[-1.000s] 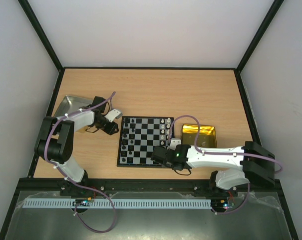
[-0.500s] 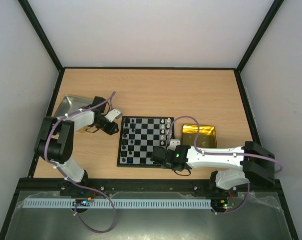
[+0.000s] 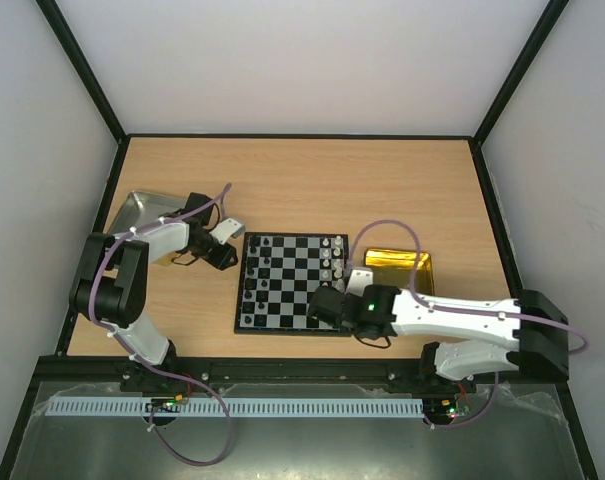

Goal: Set up the chess pieces on the board
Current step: Place the chess piece on the chessboard, then pick up the chess piece from the storage box.

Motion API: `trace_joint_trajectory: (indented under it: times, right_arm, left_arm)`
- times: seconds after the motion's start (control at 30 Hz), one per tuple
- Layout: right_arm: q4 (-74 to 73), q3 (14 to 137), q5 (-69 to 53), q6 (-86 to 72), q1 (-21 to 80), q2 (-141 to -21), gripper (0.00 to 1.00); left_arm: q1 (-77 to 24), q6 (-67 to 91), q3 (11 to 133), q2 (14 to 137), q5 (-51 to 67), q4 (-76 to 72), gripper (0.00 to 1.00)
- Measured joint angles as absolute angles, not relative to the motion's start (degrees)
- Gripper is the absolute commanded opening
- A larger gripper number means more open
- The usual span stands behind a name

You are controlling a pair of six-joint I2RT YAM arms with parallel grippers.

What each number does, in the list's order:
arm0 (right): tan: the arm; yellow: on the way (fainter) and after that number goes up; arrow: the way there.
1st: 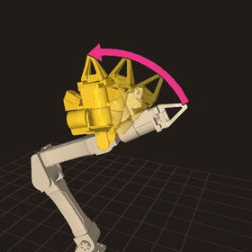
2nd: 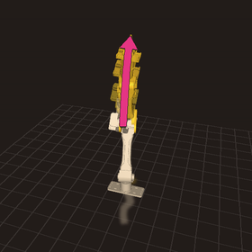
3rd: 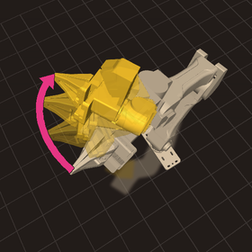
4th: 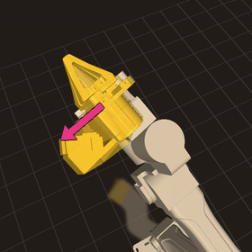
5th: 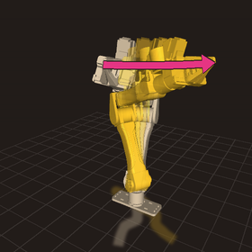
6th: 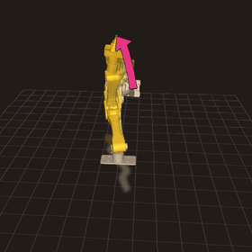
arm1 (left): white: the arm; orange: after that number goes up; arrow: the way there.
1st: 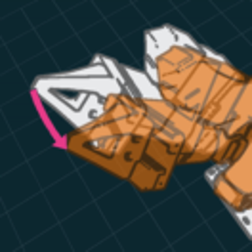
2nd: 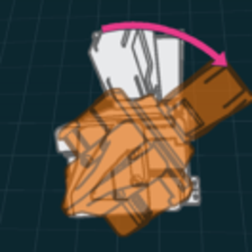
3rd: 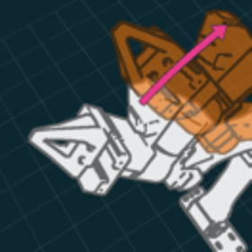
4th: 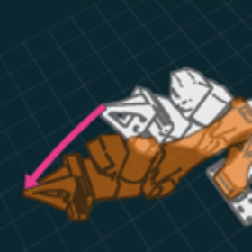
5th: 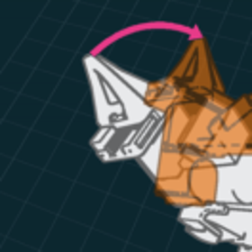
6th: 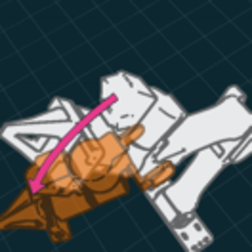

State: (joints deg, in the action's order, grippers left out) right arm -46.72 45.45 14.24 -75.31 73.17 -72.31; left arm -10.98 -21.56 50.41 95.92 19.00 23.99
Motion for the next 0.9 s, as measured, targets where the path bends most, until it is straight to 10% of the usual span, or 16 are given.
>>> trace_joint_trajectory:
  times: [0.37, 0.9]
  right_arm:
    - [-52.0, 43.1, 18.8, -68.8, 45.8, -56.0, 0.44]
    - [-44.9, 38.9, 5.4, -50.0, 18.1, -65.4, 0.26]
  left_arm:
    - [-11.1, -21.5, 50.4, 95.9, 19.0, 23.9, 0.4]
    - [-11.1, -21.5, 50.5, 95.8, 19.4, 24.6, 0.4]
